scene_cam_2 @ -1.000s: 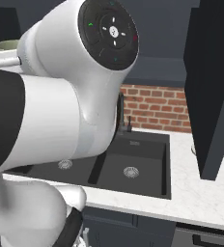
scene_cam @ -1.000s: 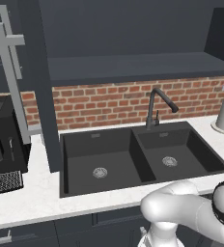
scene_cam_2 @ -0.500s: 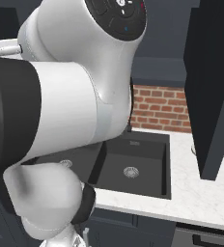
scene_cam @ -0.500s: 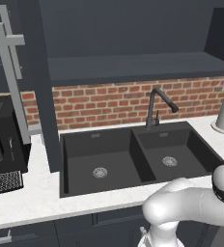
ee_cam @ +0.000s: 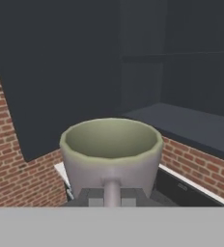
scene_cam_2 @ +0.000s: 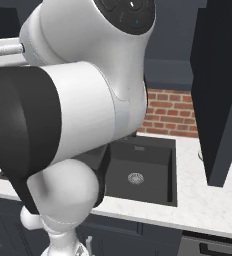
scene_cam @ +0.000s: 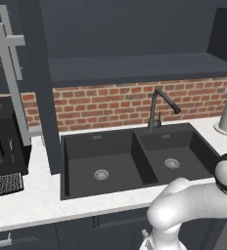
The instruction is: Gather all objects into one cabinet and sort the glasses and bowls to opposite sides.
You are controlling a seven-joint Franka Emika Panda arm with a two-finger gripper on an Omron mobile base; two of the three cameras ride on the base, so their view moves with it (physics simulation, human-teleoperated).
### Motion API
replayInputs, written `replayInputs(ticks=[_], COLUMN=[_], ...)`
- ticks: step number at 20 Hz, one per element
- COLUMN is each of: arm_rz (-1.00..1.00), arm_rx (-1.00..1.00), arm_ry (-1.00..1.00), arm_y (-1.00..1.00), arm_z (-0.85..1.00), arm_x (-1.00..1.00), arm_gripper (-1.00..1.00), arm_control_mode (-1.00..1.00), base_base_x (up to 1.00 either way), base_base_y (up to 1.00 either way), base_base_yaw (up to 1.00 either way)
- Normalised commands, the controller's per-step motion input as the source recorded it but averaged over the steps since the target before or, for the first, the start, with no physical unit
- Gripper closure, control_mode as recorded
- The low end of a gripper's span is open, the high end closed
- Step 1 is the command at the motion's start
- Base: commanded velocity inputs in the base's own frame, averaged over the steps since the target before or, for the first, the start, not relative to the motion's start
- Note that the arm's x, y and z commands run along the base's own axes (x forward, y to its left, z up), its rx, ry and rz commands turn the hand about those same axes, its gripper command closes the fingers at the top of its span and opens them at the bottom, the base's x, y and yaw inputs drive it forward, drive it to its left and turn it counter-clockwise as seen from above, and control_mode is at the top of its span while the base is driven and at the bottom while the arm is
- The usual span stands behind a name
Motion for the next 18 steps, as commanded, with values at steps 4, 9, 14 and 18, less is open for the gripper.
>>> replayInputs(ticks=[4,9,14,18], arm_rz=[0.00,0.00,0.00,0.00], arm_rx=[0.00,0.00,0.00,0.00], arm_ry=[0.00,0.00,0.00,0.00], arm_y=[0.00,0.00,0.00,0.00], arm_z=[-0.02,-0.01,0.00,0.00], arm_x=[0.00,-0.03,-0.01,0.00], arm_gripper=[1.00,1.00,1.00,1.00], arm_control_mode=[-1.00,-1.00,1.00,1.00], base_base_x=[0.00,0.00,-0.29,-1.00], base_base_y=[0.00,0.00,-0.03,-0.28], base_base_yaw=[0.00,0.00,0.00,0.00])
